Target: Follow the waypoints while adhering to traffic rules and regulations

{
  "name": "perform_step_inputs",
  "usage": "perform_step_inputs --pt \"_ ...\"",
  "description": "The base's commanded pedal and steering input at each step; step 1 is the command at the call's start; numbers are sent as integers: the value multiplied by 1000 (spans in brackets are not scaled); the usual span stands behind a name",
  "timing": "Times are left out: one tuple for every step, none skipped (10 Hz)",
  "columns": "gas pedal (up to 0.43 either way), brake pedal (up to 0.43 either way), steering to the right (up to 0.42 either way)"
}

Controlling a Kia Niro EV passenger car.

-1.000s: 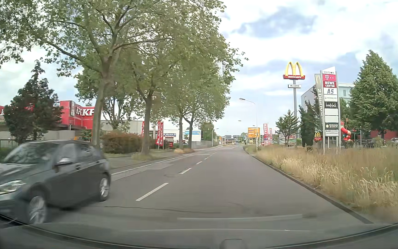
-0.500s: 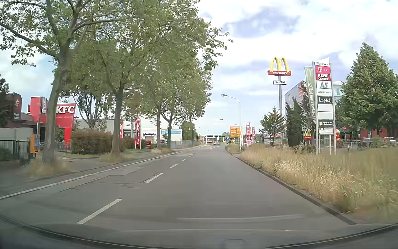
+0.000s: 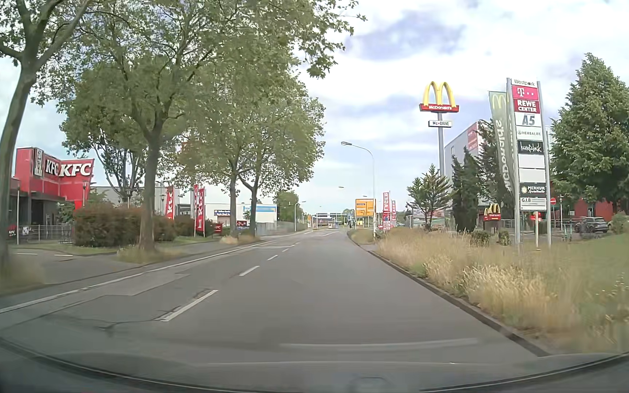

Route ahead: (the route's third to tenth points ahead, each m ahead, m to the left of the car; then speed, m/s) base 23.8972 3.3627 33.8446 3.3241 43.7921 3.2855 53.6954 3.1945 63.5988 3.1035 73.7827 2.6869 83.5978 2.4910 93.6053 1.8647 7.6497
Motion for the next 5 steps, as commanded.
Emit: perform_step_inputs --pt "350 30 -2" --pt "350 30 -7" --pt "350 30 -9" --pt "339 30 -9" --pt "339 30 -8"
